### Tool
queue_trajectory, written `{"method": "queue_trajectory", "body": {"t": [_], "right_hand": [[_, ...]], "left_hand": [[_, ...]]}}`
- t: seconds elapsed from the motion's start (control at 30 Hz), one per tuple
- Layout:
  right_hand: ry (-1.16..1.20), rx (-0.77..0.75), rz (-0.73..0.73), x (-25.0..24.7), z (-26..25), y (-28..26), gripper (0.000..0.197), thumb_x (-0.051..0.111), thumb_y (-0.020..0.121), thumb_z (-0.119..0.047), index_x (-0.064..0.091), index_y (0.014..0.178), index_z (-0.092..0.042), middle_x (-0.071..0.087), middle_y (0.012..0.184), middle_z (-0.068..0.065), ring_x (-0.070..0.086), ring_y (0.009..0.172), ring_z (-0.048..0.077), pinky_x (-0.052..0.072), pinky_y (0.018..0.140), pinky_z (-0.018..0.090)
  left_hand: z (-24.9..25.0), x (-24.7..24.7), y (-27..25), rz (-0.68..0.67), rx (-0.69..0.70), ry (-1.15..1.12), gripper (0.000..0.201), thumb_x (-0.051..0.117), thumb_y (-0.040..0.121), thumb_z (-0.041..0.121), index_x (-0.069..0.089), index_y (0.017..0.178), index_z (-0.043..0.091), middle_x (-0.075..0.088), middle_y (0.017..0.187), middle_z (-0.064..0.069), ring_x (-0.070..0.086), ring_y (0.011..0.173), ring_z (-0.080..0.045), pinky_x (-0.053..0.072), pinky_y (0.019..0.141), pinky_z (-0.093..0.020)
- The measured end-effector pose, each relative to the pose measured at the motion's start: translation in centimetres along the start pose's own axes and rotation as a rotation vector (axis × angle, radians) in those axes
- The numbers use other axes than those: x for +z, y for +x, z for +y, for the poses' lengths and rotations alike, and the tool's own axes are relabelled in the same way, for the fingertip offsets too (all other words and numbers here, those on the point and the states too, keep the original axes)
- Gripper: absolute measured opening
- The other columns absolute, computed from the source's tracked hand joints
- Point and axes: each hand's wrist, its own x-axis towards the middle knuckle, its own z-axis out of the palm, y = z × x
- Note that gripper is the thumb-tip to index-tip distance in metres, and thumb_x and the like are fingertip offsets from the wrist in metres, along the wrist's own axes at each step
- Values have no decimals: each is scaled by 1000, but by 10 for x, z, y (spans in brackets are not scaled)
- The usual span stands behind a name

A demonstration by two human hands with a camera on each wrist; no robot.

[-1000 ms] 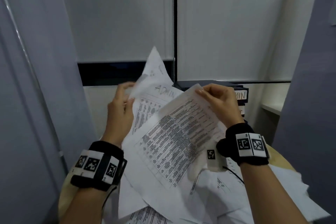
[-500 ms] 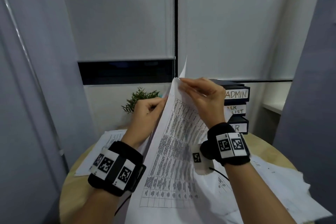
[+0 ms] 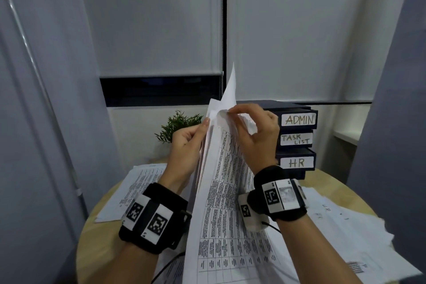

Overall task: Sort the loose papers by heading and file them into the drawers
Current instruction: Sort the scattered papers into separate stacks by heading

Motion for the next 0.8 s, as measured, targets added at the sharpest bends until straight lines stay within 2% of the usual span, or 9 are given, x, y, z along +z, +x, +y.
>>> {"method": "queue_trajectory", "body": {"t": [0.13,0.23,0.3,0.37,0.43,0.53,0.63,0.73,0.8], "right_hand": [[-111,-29,110,7,0,-11,14,52,92,-12,57,101,-21,64,95,-10,51,83,0,32,83,32],[-112,14,194,5,0,-14,16,43,93,-8,45,102,-21,48,95,-12,41,86,-2,34,79,35],[-62,76,205,-1,4,-18,6,37,100,-21,40,105,-21,45,94,-7,48,83,16,40,69,34],[-38,152,202,-7,9,-21,23,28,101,-43,39,105,-23,49,90,-1,53,74,26,41,63,26],[-53,195,219,-11,14,-23,32,23,100,-51,41,102,-25,52,87,0,53,72,24,39,61,24],[-57,152,216,-12,15,-22,38,20,100,-52,42,93,-23,49,77,0,48,63,21,37,56,28],[-66,92,136,-3,11,-20,36,21,102,-48,41,86,-22,45,74,-3,44,61,20,36,54,30],[-141,28,70,10,6,-17,25,28,103,-36,38,86,-20,43,79,0,38,69,16,33,63,28],[-196,-7,70,13,6,-13,17,35,100,-30,41,87,-21,46,84,6,39,77,17,36,70,34]], "left_hand": [[-5,1,-2,-48,12,77,22,54,95,12,71,97,-3,73,87,-15,68,76,-19,56,69,-25],[-7,-8,3,43,52,178,22,52,97,11,66,87,-2,67,80,-12,60,70,-16,51,64,-27],[-6,-18,7,114,77,206,21,52,97,13,65,85,1,66,82,-17,60,71,-21,50,65,-34],[-4,-26,9,138,84,189,20,54,96,16,66,89,2,68,88,-20,63,76,-27,54,68,-38],[-1,-32,8,141,78,153,17,56,95,15,68,92,3,70,88,-15,65,77,-22,56,69,-33],[3,-37,5,130,95,106,14,57,94,14,68,92,7,70,83,-1,65,75,-9,55,67,-22],[5,-31,1,69,106,63,13,55,94,9,68,91,8,70,80,7,64,74,-4,52,66,-16],[8,-15,-8,-95,115,59,14,56,91,3,66,99,8,71,91,8,65,84,-2,50,72,-13],[10,-7,-16,-188,79,48,32,65,83,-2,61,112,10,71,103,8,67,94,-2,52,78,-14]]}}
